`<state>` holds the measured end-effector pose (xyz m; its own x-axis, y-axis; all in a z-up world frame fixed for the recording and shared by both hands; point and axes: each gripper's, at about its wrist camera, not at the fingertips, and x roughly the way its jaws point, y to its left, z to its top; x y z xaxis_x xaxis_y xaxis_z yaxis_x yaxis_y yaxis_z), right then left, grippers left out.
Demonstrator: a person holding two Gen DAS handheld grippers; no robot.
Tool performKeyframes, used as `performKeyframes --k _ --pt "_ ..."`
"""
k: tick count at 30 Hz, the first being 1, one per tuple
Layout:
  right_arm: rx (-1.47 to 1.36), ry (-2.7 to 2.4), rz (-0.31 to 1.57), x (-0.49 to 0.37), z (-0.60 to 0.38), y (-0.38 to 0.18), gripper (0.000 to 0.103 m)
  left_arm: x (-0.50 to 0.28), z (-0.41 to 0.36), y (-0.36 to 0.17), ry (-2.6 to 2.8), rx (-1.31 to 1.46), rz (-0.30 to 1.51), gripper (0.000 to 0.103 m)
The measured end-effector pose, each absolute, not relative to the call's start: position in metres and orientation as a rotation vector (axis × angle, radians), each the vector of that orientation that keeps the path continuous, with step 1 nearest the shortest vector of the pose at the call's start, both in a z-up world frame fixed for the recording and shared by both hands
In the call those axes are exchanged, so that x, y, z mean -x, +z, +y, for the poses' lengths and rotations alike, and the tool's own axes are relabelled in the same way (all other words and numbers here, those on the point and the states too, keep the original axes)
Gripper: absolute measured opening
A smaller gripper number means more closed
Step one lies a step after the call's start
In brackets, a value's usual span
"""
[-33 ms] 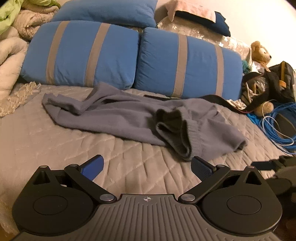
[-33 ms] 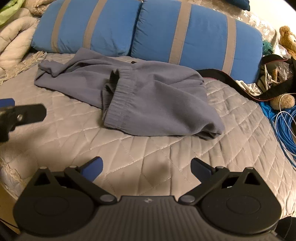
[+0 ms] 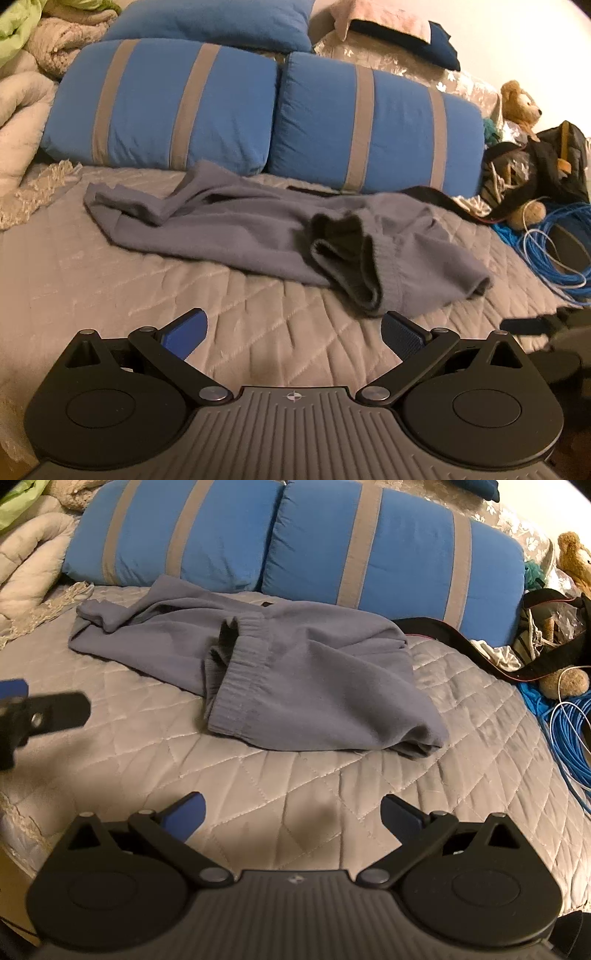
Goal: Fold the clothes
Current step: 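Move the right tool toward the cuff of the grey sweatpants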
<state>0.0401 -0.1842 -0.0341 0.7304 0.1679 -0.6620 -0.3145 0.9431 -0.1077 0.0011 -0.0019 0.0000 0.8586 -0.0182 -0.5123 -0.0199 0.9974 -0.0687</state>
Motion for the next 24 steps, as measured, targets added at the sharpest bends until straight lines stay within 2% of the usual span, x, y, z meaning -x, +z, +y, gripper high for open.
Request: performKeyframes --k 6,11,24 --pt "0.217 0.280 0.696 -0.038 -0.179 -0.030 0.103 0.022 -0.016 0.001 0.048 0.100 0.536 0.103" --pt "0.207 0.304 0.689 -0.045 -0.178 -0.030 0.103 -0.010 -0.023 0.006 0.045 0.115 0.645 0.103" --pt "0.268 0.298 0.583 -0.047 -0.177 -0.032 0.103 -0.035 -0.043 0.014 0.106 0.114 0.645 0.103"
